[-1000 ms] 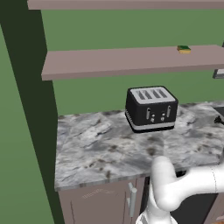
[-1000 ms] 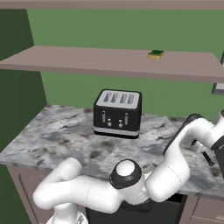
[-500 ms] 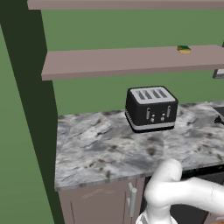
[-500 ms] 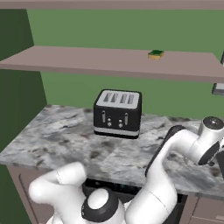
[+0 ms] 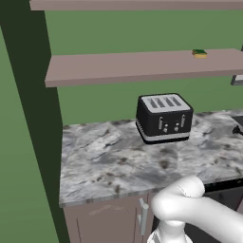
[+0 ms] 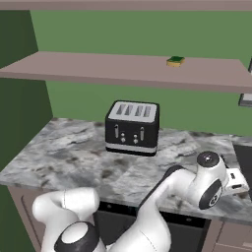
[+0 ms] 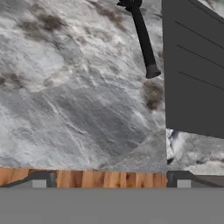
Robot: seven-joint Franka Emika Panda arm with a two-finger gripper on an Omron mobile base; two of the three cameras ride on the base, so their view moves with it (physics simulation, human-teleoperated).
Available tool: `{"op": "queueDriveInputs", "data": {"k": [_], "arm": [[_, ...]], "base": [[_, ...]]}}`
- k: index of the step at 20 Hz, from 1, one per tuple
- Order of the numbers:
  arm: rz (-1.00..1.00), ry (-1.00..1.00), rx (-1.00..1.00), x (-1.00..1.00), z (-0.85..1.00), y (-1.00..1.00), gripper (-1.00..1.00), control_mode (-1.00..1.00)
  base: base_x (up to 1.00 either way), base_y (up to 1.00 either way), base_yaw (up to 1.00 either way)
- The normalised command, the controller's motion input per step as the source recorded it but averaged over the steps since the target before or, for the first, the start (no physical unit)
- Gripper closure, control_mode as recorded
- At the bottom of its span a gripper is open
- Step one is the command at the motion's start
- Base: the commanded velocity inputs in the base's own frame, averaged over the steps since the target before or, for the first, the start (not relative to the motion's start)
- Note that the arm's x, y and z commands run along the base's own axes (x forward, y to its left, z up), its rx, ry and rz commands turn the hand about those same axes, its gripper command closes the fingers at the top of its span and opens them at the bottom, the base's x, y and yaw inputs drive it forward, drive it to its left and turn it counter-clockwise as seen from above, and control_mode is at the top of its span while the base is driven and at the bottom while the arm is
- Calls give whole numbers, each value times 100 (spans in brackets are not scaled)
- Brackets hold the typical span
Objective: Locate and retrieve the dish brush and sponge from the cabinet. Place them next to the sink.
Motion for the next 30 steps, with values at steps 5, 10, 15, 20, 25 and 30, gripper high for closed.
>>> {"op": "queueDriveInputs", "data": {"k": [5,10,15,20,25,30], "arm": [[-37,1,7,0,18,7,-100,-100],[-19,3,9,-1,1,9,-100,-100],[-6,7,17,-16,6,1,-100,-100],[1,1,30,-43,20,7,-100,-100],[13,-16,11,-52,22,36,-100,-100],[13,-29,5,-44,43,41,-100,-100]], "base": [[0,0,0],[0,0,0],[0,0,0],[0,0,0],[0,0,0],[0,0,0]]}}
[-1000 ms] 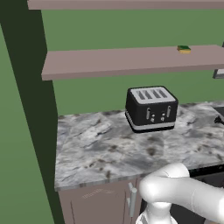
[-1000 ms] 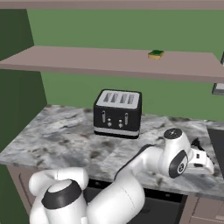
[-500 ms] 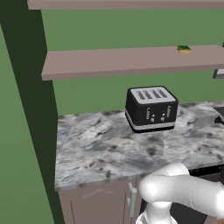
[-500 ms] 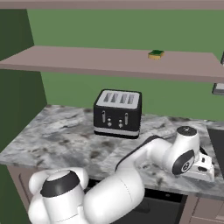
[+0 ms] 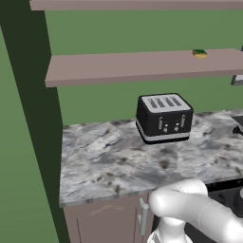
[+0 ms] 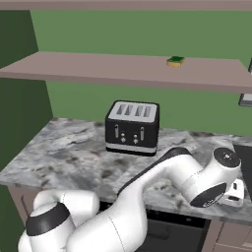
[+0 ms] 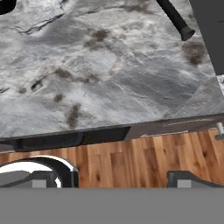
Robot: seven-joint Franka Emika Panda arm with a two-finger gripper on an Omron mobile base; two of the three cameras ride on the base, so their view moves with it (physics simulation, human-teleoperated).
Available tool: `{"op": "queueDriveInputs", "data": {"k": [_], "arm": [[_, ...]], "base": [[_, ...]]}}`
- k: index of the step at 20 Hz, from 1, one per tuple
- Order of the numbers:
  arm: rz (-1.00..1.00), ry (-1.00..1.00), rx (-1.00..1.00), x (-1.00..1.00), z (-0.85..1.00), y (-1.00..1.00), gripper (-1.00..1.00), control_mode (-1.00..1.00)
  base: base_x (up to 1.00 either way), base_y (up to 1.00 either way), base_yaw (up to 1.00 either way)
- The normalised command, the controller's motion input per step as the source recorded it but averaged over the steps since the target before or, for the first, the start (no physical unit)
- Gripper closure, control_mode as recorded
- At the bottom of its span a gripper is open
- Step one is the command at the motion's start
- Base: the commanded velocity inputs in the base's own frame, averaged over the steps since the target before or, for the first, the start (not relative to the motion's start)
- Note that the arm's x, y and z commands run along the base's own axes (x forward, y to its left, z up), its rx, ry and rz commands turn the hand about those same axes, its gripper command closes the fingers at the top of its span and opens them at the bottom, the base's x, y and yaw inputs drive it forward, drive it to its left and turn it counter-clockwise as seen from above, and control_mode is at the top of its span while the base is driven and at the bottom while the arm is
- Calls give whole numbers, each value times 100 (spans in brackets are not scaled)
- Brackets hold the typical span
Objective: Locate and retrieve the dish brush and sponge from the cabinet. Place them next to the sink.
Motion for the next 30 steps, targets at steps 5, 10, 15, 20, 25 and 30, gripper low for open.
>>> {"op": "queueDriveInputs", "data": {"k": [5,10,15,20,25,30], "arm": [[6,-24,5,-39,46,38,-100,-100],[-12,-12,-2,-21,35,49,-100,-100],[-21,-8,-5,-21,26,50,-100,-100],[-15,-4,-9,-26,22,62,-100,-100],[-4,0,-22,-5,22,82,-100,-100],[-5,5,-23,0,6,79,-100,-100]], "base": [[0,0,0],[0,0,0],[0,0,0],[0,0,0],[0,0,0],[0,0,0]]}}
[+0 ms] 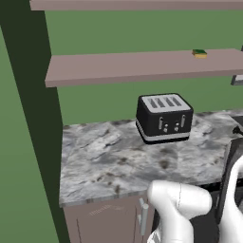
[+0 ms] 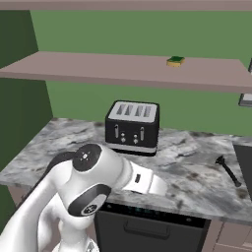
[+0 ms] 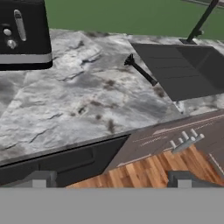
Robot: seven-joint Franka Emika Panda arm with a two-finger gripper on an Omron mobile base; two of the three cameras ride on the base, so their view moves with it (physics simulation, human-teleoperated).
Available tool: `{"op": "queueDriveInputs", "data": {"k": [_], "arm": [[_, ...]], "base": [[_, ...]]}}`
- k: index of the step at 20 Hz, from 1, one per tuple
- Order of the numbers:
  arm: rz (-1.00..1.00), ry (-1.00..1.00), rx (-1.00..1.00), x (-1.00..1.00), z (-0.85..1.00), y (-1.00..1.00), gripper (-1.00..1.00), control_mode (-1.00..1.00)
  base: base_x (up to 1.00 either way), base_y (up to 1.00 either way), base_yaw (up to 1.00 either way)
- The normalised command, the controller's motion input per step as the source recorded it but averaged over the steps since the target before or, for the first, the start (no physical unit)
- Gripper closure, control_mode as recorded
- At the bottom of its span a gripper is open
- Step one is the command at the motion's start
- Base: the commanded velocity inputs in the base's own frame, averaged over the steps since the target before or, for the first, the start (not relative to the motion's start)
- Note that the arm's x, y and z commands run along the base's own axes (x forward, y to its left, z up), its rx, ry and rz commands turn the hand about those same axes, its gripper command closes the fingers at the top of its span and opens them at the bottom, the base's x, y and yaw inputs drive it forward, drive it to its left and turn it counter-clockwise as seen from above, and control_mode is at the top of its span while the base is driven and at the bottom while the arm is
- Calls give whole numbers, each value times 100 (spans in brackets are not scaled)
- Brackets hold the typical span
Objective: Locate and retrieve the dish brush and sponge from the cabinet. Place them next to the sink.
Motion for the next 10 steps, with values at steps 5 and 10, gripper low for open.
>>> {"op": "queueDriveInputs", "data": {"k": [5,10], "arm": [[-15,-3,-11,0,2,69,-100,-100],[-21,-3,-1,0,20,57,-100,-100]], "base": [[0,0,0],[0,0,0]]}}
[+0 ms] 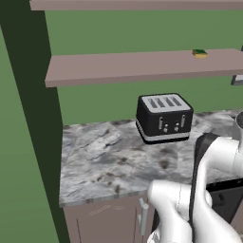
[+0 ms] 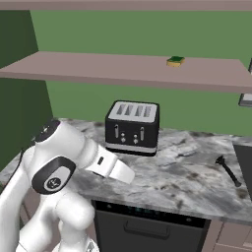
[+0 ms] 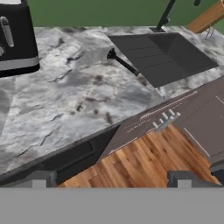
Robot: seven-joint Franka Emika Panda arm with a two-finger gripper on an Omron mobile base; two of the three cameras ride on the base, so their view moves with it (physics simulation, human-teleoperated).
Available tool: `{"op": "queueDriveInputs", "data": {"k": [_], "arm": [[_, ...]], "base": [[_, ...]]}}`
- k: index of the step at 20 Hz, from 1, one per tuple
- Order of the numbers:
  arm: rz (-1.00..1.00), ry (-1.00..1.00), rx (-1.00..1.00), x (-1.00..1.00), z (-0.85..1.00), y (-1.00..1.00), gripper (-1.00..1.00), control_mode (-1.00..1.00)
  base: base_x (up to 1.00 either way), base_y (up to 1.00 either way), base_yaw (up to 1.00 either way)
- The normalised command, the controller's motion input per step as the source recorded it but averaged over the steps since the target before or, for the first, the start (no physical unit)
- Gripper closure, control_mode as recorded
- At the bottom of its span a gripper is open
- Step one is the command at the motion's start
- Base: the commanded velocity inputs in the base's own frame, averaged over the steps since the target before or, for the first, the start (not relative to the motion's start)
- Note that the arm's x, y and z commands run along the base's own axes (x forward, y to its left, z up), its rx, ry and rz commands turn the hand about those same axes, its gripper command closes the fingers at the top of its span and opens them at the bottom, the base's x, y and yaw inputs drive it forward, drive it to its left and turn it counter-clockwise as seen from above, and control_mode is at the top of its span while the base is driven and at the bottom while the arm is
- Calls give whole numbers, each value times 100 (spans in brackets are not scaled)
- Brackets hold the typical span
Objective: Locate and retrieve the dish brush and sponge from the cabinet. Place them next to the sink.
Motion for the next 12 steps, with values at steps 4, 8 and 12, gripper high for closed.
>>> {"op": "queueDriveInputs", "data": {"k": [4,8,12], "arm": [[-17,-7,1,-7,16,38,-100,-100],[-13,-6,0,-3,27,37,-100,-100],[-1,-9,5,0,27,19,-100,-100]], "base": [[0,0,0],[0,0,0],[0,0,0]]}}
